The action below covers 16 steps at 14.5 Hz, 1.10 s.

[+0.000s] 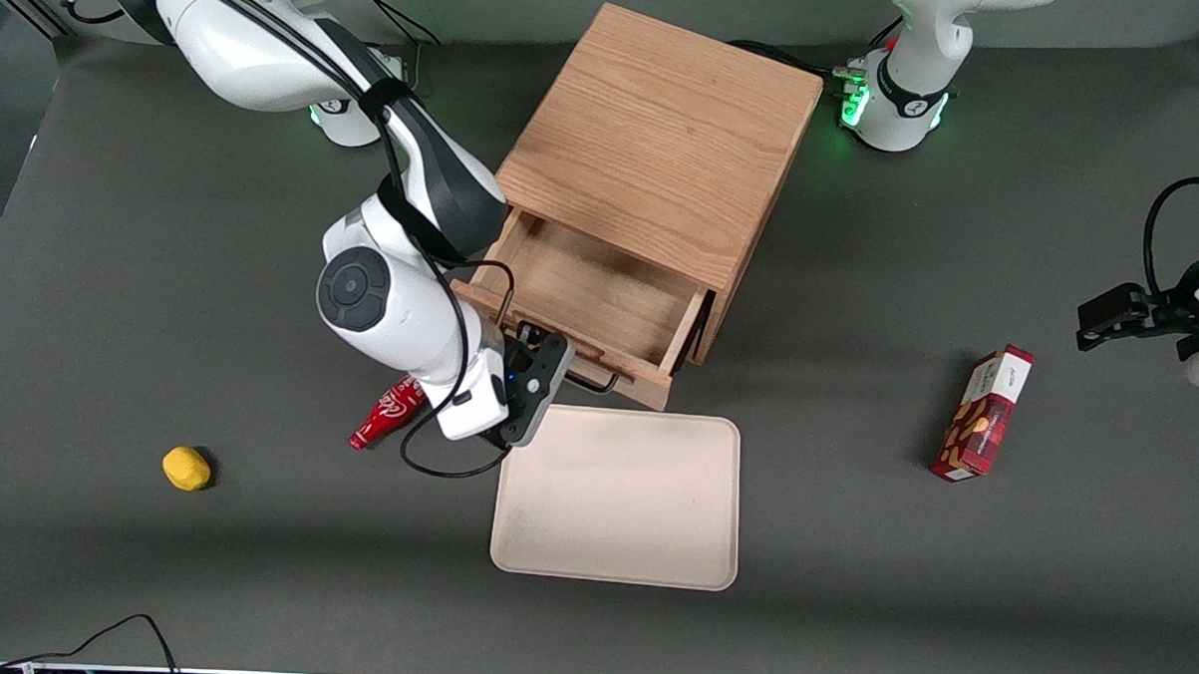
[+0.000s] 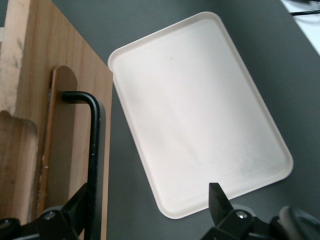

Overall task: Open upper drawer
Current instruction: 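Pull the handle outward from the cabinet with the right gripper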

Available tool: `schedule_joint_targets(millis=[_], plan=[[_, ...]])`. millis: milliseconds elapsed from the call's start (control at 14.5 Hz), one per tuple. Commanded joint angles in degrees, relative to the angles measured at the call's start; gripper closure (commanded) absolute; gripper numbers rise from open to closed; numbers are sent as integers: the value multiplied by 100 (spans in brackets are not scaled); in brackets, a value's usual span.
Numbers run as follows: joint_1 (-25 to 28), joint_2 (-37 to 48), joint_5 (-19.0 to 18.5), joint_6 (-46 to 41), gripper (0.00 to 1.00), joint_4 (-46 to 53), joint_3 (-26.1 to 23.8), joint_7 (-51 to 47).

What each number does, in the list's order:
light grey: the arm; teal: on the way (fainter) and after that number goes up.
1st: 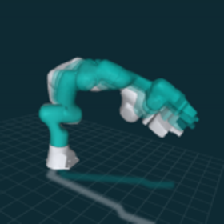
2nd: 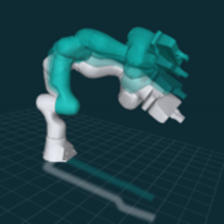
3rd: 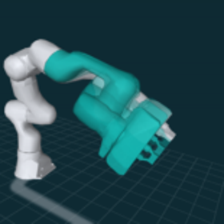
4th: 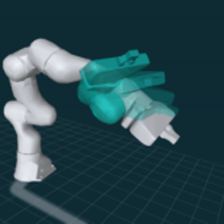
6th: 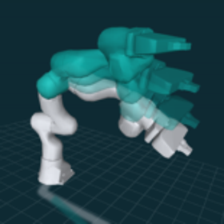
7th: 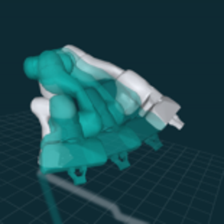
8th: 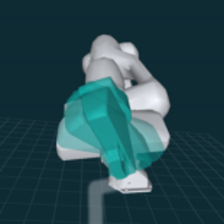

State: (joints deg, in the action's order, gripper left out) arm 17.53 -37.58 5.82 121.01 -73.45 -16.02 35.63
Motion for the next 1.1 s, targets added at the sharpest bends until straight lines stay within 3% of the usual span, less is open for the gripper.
schedule_joint_targets(millis=[0,1034], plan=[[-83,-284,-55,19,0,445,3,102],[-883,-381,-2,441,0,674,73,251]])
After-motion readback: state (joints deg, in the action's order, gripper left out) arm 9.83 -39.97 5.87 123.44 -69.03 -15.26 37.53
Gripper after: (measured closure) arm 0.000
